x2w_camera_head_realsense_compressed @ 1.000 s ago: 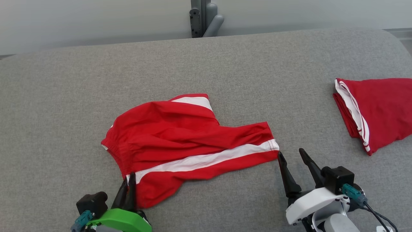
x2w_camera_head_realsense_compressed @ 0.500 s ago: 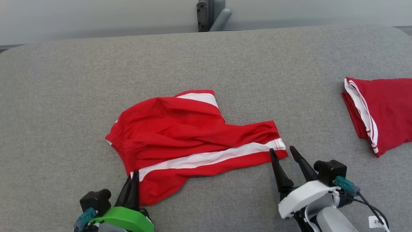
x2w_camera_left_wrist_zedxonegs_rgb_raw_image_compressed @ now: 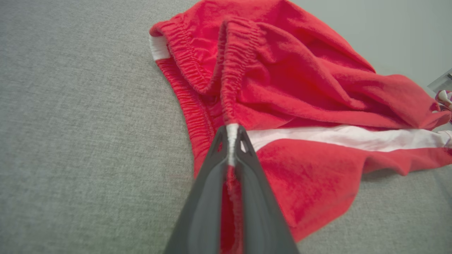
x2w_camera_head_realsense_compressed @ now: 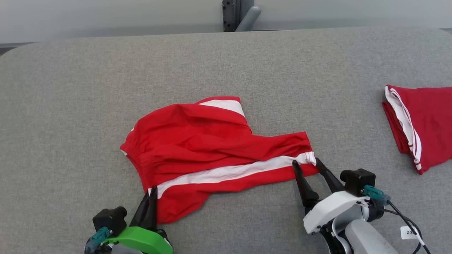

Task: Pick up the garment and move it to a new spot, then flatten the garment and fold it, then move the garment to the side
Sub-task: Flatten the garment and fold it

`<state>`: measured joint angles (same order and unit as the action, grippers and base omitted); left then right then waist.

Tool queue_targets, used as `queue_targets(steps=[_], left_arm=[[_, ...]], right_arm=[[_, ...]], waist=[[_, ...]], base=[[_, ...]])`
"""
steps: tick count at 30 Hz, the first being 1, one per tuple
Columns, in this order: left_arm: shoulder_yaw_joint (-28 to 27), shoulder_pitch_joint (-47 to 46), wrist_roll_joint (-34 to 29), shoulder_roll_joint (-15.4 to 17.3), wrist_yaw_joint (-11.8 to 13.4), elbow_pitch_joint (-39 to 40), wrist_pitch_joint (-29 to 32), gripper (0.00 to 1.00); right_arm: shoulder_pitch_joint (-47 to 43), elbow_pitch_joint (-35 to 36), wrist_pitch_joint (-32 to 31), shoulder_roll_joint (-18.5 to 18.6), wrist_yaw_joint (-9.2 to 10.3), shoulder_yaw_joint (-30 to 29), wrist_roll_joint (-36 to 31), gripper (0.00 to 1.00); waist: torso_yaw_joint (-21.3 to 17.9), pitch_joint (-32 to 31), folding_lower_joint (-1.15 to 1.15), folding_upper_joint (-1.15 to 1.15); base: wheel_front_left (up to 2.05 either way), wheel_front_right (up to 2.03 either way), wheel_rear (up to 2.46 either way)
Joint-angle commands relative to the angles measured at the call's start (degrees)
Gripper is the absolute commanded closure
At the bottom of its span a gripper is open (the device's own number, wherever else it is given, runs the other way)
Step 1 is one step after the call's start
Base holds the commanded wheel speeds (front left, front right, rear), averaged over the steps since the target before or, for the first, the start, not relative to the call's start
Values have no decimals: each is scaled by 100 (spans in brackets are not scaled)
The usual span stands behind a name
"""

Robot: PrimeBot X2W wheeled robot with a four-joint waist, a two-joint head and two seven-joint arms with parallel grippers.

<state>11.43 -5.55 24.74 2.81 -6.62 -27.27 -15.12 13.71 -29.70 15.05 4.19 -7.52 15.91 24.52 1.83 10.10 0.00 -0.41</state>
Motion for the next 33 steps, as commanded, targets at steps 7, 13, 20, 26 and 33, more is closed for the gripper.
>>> queue_targets(steps=[7, 13, 20, 26, 33], left_arm=[[34, -15, -57, 19, -25, -29, 0, 100], [72, -14, -60, 19, -28, -62, 0, 100], [56, -38, -42, 19, -32, -76, 0, 100], [34, -55, -10, 19, -17, -87, 0, 100], [-24, -108, -46, 19, -15, 19, 0, 100]], right_arm=[[107, -160, 14, 44, 7, 19, 90, 0], [235, -352, 14, 70, 7, 130, 180, 0], [389, -499, 14, 130, 7, 264, 248, 64], [403, -608, 14, 155, 7, 279, 310, 100], [421, -373, 14, 152, 7, 96, 309, 100]], waist=[[8, -46, 0, 41], [29, -59, 0, 41], [59, -37, 0, 41], [55, -31, 0, 41], [4, -106, 0, 41]], base=[[0, 0, 0], [0, 0, 0], [0, 0, 0], [0, 0, 0], [0, 0, 0]])
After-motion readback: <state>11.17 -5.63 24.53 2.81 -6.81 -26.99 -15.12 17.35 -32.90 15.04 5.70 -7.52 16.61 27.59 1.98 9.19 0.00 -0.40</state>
